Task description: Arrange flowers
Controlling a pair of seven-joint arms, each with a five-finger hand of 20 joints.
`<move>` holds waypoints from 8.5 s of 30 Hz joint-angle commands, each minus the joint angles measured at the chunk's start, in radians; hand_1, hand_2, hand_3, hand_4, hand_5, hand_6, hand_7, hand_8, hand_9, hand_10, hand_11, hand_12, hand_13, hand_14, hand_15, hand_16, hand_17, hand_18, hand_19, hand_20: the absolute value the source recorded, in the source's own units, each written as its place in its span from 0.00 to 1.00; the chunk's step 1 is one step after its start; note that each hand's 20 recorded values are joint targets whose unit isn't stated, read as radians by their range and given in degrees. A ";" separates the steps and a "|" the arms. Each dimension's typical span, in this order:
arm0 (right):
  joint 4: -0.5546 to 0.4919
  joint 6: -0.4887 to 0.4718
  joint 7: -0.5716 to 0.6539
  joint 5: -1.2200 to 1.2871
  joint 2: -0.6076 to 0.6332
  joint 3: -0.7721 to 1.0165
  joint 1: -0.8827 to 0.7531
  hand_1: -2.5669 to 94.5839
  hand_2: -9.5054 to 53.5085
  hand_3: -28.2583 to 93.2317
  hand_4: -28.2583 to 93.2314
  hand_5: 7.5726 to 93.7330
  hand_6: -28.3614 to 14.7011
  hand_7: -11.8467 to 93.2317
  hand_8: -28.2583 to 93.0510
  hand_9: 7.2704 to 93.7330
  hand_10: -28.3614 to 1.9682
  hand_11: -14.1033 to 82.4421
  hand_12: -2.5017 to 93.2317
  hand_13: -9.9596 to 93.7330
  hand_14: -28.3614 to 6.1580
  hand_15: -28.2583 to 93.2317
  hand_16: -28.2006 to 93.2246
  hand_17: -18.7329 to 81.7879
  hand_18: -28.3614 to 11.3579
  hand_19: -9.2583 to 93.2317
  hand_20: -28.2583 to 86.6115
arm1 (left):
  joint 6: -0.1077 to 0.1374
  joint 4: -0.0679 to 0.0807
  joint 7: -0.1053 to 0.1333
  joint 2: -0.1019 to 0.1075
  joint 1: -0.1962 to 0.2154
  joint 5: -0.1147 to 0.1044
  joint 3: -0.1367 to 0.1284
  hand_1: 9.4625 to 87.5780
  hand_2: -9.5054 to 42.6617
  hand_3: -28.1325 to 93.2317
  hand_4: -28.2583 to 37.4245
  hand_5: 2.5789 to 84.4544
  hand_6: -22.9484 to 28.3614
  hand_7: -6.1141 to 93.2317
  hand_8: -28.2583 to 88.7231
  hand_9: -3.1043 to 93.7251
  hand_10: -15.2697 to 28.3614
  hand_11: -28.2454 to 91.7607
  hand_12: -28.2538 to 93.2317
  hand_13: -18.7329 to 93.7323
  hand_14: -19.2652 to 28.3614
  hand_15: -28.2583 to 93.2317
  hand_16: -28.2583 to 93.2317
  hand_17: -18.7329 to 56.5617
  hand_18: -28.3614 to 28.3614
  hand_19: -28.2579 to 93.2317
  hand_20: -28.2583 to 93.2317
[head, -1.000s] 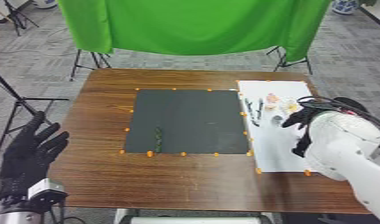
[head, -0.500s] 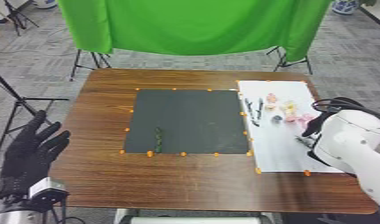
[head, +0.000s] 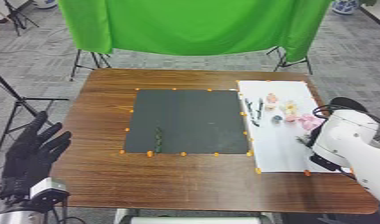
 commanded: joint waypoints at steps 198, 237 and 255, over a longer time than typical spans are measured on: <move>0.272 0.276 -0.205 -0.083 -0.278 -0.580 0.505 0.40 0.09 0.80 0.06 0.58 0.42 0.24 0.17 0.73 0.20 0.32 0.17 0.87 0.44 0.63 0.32 0.85 0.56 1.00 0.00 | -0.043 0.016 -0.137 -0.067 -0.131 0.099 0.057 0.27 0.31 0.75 0.12 0.34 0.56 0.15 0.17 0.31 0.74 0.43 0.33 0.33 0.93 0.66 0.14 0.13 0.96 0.63 0.27; 0.329 0.405 -0.223 -0.201 -0.256 -0.687 0.434 0.65 0.00 0.82 0.00 0.84 0.57 0.34 0.39 0.98 0.60 0.37 0.33 0.95 0.66 0.64 0.37 0.83 0.49 1.00 0.32 | -0.052 0.021 -0.165 -0.086 -0.146 0.109 0.060 0.27 0.32 0.76 0.12 0.35 0.56 0.15 0.17 0.31 0.74 0.43 0.32 0.33 0.94 0.66 0.14 0.13 0.95 0.63 0.27; 0.289 0.526 -0.237 -0.240 -0.233 -0.687 0.557 0.62 0.01 0.87 0.00 0.83 0.57 0.36 0.44 0.98 0.63 0.45 0.32 0.98 0.71 0.66 0.38 0.86 0.51 1.00 0.40 | -0.016 0.015 -0.066 -0.018 -0.105 0.036 0.074 0.27 0.32 0.76 0.12 0.35 0.57 0.15 0.17 0.31 0.75 0.43 0.32 0.33 0.94 0.66 0.14 0.13 0.95 0.63 0.27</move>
